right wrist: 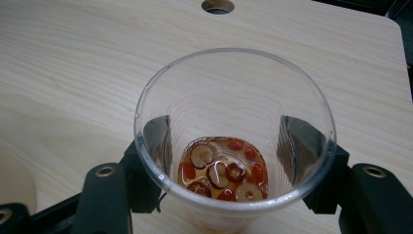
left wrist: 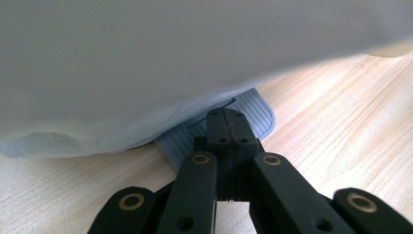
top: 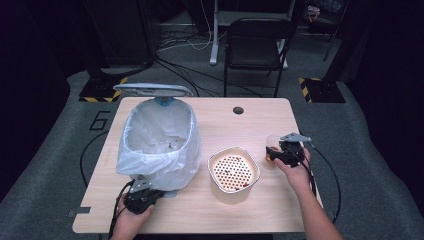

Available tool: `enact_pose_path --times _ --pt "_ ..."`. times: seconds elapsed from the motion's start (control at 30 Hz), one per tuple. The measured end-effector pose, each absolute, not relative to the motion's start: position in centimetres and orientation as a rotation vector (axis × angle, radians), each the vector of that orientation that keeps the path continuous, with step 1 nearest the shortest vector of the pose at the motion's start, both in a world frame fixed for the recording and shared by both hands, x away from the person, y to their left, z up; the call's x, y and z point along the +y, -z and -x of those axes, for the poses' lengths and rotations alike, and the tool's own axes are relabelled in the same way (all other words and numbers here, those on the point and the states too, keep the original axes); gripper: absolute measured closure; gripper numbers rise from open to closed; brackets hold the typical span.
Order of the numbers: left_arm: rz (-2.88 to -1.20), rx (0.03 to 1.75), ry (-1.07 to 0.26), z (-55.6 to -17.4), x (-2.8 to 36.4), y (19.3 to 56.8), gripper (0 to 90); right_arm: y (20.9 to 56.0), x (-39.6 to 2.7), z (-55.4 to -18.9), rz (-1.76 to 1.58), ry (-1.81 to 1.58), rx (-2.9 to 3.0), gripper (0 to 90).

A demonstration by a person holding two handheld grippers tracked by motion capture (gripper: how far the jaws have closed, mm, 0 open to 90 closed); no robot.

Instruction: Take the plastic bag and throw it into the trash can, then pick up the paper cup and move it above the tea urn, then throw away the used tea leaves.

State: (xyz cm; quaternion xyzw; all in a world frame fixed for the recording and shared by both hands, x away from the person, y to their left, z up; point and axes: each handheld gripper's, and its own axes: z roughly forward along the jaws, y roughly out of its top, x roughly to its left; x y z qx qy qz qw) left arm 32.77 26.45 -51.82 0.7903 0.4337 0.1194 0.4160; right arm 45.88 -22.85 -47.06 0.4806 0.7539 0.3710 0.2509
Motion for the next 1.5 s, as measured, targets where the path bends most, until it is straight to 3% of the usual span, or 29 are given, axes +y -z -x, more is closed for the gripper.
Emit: enact_pose_path --times 0.73,1.5 --pt "-1.985 1.089 -0.296 -32.8 26.5 51.8 90.0 42.6 -22.0 -41.1 -1.233 -1.088 2.066 37.8" --pt "-1.986 1.09 -0.295 -32.8 26.4 51.8 90.0 38.4 -21.2 -38.5 -1.124 -1.119 2.131 38.0"
